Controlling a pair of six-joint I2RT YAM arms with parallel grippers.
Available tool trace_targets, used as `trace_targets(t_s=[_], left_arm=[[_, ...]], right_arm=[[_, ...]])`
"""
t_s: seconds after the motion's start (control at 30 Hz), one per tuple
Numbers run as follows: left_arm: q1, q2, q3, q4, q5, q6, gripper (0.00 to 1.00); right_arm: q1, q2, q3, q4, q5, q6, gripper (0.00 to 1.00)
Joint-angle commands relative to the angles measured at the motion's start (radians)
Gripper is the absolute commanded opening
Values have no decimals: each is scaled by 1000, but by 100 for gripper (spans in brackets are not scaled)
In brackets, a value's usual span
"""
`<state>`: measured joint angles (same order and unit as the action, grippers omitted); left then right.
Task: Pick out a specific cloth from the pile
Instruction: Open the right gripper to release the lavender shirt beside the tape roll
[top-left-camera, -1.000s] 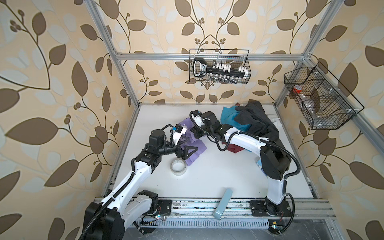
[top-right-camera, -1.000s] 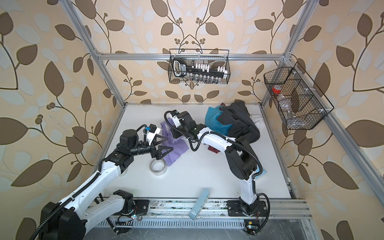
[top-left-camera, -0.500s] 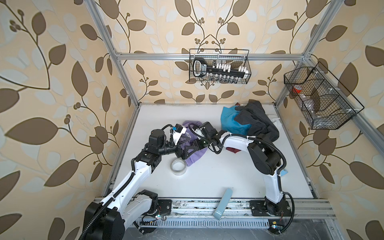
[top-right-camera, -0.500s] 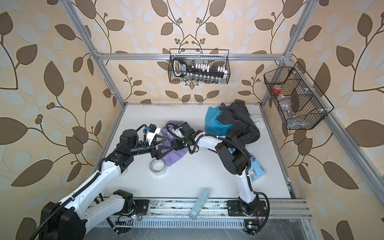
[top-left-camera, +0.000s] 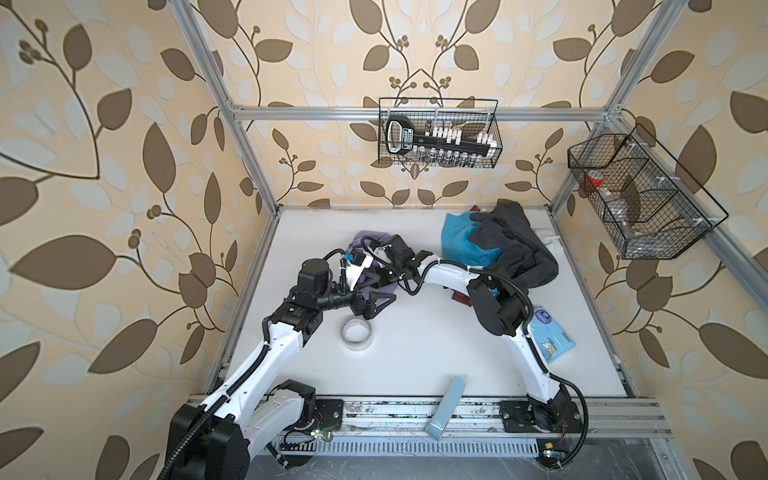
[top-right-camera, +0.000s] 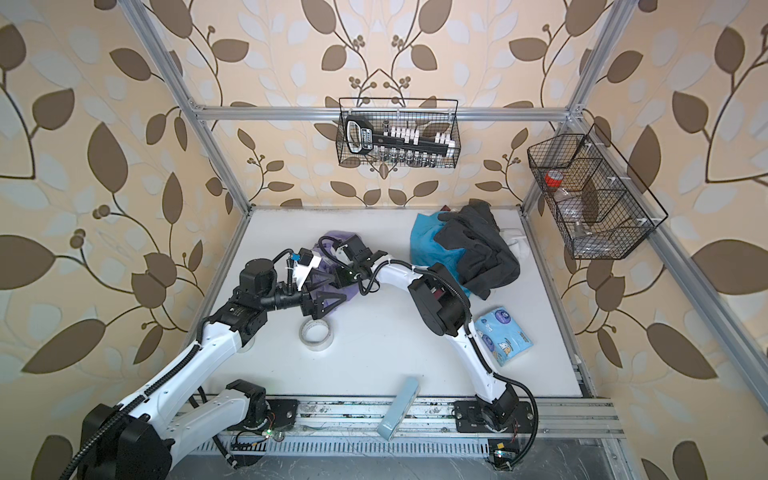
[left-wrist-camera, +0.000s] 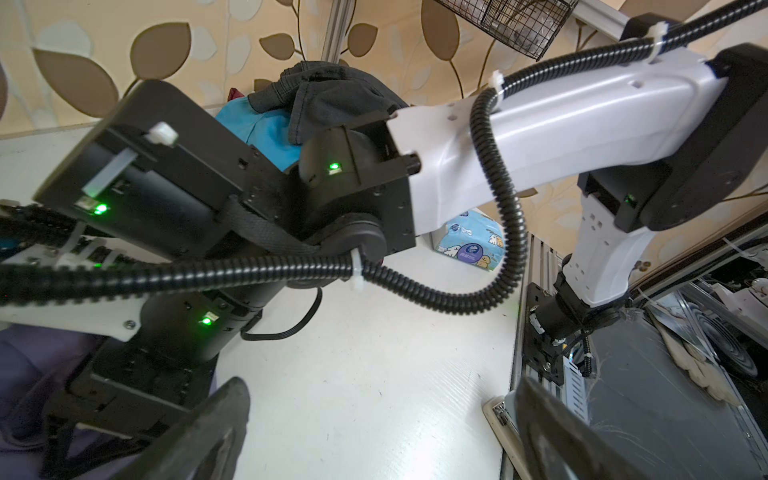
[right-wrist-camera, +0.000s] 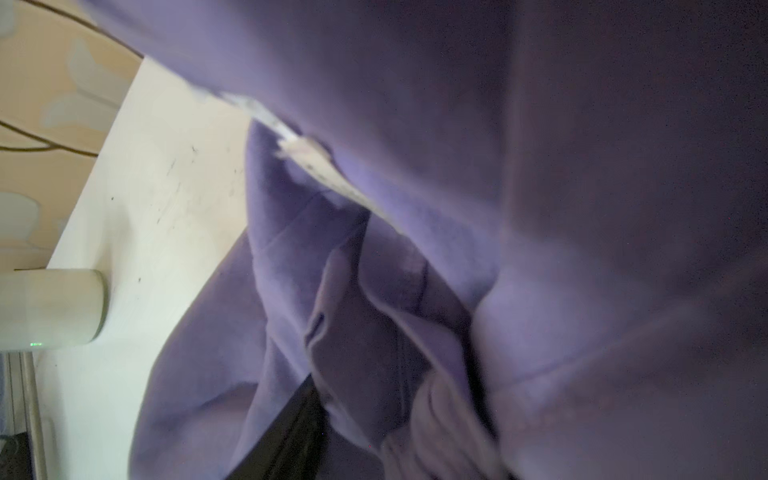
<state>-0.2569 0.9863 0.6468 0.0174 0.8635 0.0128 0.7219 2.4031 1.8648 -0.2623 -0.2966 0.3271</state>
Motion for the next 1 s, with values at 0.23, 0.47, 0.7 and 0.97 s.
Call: trace_targets(t_s=[0.23,0.47,0.7,0.97], left_arm=[[-12,-18,6,-6,36,36,99],[-13,-24,4,-5,43,39,99],[-13,-29,4,-7,49,41,99],[-16,-45,4,-4,77,41,99]], right_arm=[[10,252,353,-77,-93,54,53],[14,313,401,32,-139,105,56],[11,260,347,50,-109,76,70],[13,-15,85,94,-4,-21,100]])
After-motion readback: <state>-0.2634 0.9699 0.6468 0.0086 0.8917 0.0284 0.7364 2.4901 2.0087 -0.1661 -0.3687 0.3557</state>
